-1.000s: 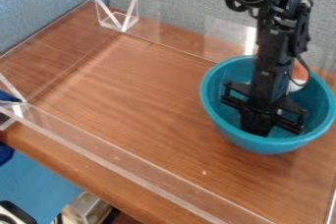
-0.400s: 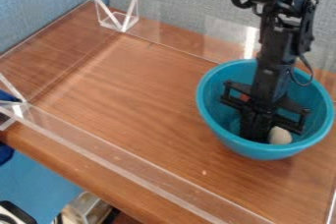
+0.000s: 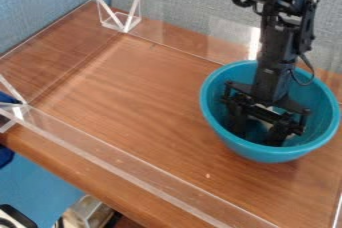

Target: Put the mushroom in the blue bowl

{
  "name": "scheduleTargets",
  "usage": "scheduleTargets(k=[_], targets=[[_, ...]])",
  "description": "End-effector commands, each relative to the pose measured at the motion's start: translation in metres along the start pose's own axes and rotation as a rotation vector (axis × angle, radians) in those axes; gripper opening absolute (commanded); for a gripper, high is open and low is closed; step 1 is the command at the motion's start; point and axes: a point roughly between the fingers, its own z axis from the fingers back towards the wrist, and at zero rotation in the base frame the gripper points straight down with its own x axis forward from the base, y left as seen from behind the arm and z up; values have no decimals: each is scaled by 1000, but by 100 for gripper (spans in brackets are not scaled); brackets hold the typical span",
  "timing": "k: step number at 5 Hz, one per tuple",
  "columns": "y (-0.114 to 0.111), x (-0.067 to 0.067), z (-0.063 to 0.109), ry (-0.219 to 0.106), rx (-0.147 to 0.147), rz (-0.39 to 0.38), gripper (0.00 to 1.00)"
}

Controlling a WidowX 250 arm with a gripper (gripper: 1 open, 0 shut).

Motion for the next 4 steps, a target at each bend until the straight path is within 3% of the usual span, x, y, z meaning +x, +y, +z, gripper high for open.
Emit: scheduleTargets(k=[1,3,4], targets=[[7,0,42,-116,16,-51,100],[14,11,56,-140,17,-30,100],[15,11,73,-168,23,-24,100]])
